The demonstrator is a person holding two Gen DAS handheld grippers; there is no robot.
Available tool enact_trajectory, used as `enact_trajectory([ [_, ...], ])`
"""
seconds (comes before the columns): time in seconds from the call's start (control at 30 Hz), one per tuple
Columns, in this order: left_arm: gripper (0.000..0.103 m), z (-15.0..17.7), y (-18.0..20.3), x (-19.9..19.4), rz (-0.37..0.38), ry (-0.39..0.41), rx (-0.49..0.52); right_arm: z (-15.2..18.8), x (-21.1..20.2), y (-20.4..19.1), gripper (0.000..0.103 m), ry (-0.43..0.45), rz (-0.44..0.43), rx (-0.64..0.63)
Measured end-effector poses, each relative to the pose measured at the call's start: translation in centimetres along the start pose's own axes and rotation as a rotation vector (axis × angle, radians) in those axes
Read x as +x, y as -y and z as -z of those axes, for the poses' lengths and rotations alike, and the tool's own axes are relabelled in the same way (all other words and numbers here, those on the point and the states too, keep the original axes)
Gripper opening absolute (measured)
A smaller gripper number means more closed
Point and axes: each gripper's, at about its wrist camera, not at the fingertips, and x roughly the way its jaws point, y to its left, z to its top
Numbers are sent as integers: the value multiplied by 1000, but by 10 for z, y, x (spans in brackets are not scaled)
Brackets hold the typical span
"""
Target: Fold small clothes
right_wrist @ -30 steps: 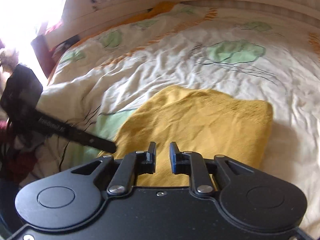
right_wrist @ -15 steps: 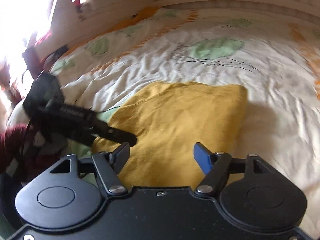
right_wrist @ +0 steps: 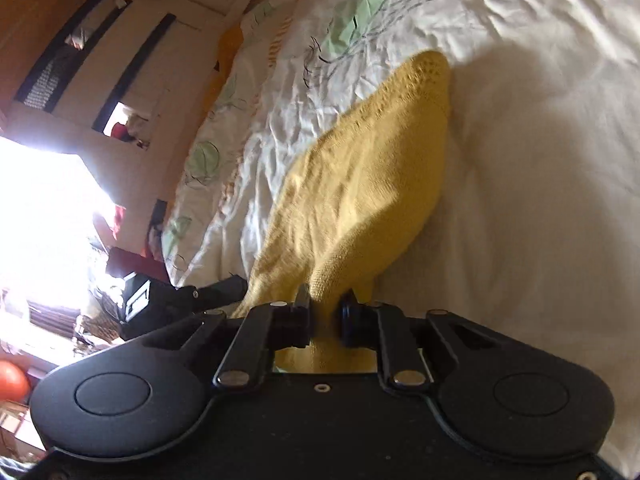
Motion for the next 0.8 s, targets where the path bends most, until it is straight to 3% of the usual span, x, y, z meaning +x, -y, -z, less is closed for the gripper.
enact_trajectory([
  [0.27, 69, -14, 9, 4, -24, 27, 9, -20, 2, 4, 24, 71, -87, 150],
  [0.43, 69, -21, 13, -5, 19, 50, -23, -21, -6, 12, 24, 90, -108, 226],
  [0.57, 70, -21, 10, -27, 40, 92, -43, -16, -12, 18, 28, 65, -61, 236],
  [0.63, 69, -21, 8, -42, 28, 139, -48, -12, -14, 20, 28, 40, 8, 219],
  [0.7, 69, -22, 10, -57, -15, 194, -33, -9, -18, 19, 34, 33, 82, 185],
  [0.77, 69, -22, 20, -69, -115, 250, 21, -9, -23, 15, 50, 51, 145, 130],
  [0.8, 69, -22, 27, -72, -182, 268, 65, -9, -26, 10, 53, 70, 177, 92],
])
